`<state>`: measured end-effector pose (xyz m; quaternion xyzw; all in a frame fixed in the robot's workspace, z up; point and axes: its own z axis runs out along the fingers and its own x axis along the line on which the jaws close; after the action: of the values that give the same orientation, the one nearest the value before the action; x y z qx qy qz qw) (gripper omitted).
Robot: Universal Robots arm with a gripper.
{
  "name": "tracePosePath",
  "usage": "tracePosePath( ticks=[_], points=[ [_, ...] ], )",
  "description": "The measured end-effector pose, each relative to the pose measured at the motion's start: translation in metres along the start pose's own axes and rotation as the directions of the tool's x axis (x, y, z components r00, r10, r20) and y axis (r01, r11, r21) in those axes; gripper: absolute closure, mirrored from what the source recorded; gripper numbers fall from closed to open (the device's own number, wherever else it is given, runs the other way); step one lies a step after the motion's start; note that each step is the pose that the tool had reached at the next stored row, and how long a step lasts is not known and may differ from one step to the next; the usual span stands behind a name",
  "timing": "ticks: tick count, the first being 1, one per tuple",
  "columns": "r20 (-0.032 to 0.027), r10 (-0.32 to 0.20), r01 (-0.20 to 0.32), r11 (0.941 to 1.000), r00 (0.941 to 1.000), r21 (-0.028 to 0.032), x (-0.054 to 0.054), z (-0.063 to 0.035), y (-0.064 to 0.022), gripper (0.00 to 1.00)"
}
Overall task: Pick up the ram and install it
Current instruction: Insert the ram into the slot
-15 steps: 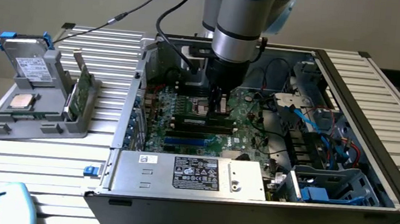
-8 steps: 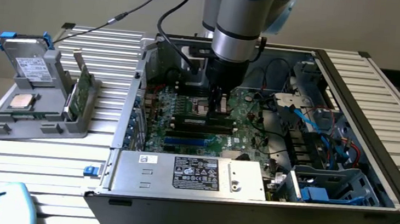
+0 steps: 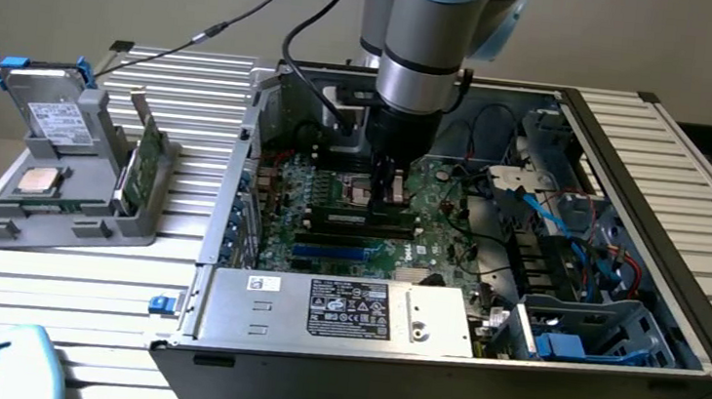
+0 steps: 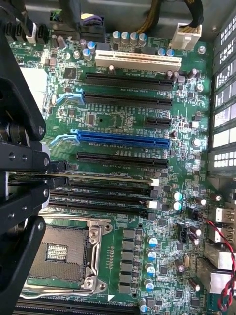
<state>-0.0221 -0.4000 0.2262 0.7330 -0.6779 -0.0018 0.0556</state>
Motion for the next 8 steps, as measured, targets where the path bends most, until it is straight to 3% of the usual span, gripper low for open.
tracePosePath(
  ticks=[8],
  points=[
    [-0.0001, 0.0, 0.0, 1.0, 1.0, 0.0, -0.0024, 0.001, -0.0004, 0.86]
  ],
)
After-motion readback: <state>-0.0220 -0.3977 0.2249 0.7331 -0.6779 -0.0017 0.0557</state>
